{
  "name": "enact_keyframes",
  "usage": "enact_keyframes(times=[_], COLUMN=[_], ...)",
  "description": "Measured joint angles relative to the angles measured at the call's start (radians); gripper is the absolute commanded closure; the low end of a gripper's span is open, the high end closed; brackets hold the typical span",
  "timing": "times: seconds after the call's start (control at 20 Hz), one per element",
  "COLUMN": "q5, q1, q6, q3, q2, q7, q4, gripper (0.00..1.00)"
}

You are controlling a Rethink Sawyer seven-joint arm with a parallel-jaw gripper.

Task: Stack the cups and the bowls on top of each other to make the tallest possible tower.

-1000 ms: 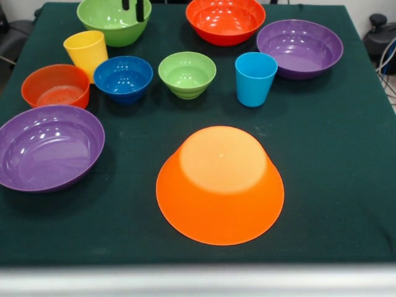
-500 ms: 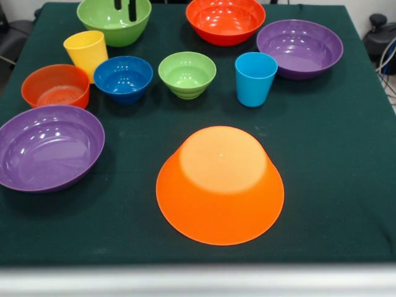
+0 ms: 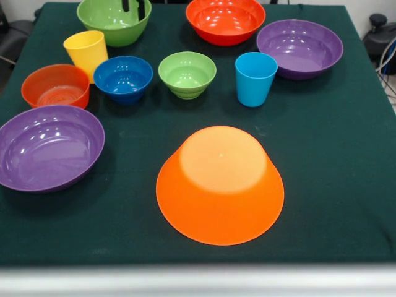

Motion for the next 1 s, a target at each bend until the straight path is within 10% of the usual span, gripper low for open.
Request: enact_keyframes(times=[1.0], q5=[-0.080], q1=[0.007], q6=[-0.142], q3=[-0.098], q2=[0.147], q7=[0.000], q4=[0.005], gripper=[0.00])
